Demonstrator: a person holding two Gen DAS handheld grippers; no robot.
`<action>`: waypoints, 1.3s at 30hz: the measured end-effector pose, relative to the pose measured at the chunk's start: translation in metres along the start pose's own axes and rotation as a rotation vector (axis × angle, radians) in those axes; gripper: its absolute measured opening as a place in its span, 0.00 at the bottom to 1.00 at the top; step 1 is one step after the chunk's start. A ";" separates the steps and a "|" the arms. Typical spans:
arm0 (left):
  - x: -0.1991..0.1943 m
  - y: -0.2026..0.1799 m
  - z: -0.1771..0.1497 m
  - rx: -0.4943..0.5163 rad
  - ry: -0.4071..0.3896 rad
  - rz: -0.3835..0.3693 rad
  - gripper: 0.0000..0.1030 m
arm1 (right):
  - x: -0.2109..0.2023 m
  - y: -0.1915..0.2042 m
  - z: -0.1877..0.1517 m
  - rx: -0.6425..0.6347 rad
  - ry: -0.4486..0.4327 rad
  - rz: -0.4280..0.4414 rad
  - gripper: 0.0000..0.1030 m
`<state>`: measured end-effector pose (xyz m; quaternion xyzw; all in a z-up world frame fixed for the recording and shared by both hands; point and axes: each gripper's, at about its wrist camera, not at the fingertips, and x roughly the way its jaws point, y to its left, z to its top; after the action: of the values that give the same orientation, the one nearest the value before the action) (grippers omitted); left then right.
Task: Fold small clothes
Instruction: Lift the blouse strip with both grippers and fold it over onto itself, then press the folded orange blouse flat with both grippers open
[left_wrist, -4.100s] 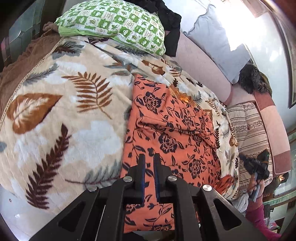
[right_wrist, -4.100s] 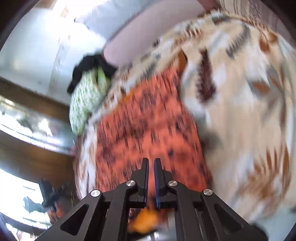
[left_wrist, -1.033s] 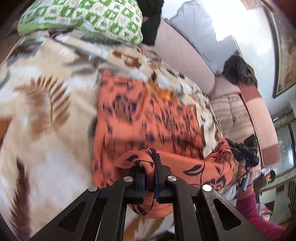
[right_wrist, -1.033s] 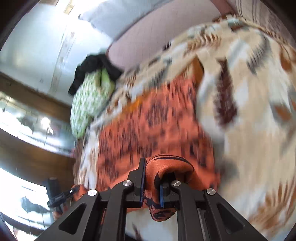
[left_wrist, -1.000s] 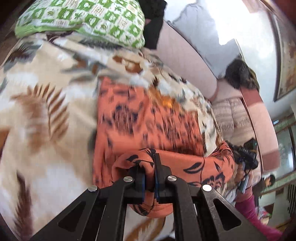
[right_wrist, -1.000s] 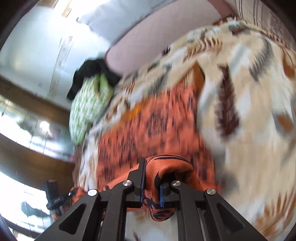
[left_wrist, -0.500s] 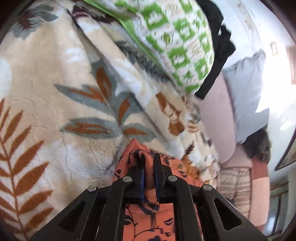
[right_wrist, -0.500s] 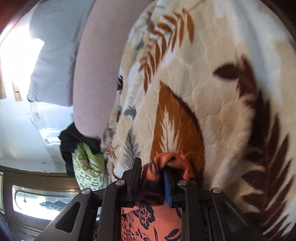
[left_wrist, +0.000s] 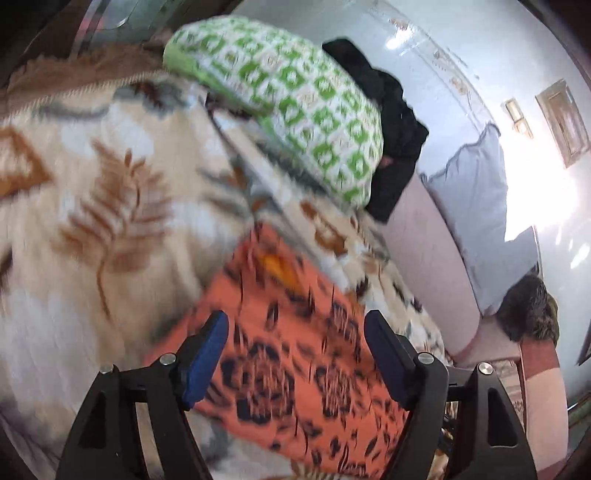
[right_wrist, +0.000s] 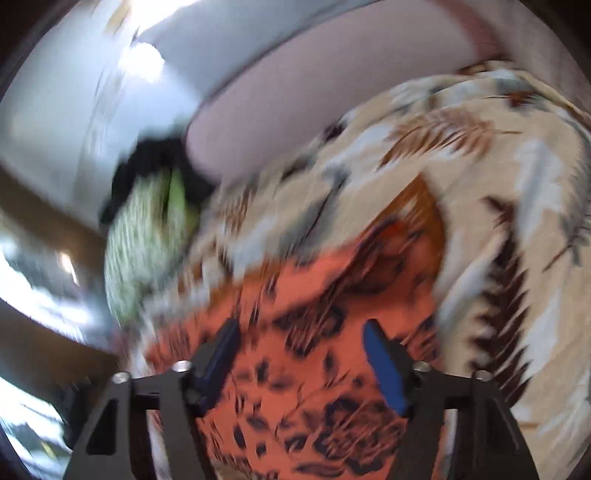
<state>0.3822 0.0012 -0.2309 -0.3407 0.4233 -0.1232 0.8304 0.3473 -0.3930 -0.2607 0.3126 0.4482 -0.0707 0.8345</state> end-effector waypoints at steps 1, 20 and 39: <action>0.009 0.003 -0.010 0.007 0.017 0.038 0.74 | 0.016 0.013 -0.010 -0.046 0.032 -0.029 0.50; 0.043 0.046 0.015 -0.069 0.060 0.171 0.74 | 0.116 0.153 0.008 -0.239 0.087 -0.002 0.50; 0.040 0.017 0.019 0.156 0.042 0.222 0.74 | 0.119 0.170 0.037 -0.182 -0.135 -0.074 0.51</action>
<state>0.4204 0.0026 -0.2598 -0.2237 0.4648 -0.0700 0.8538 0.5108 -0.2601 -0.2617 0.2131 0.4066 -0.0813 0.8847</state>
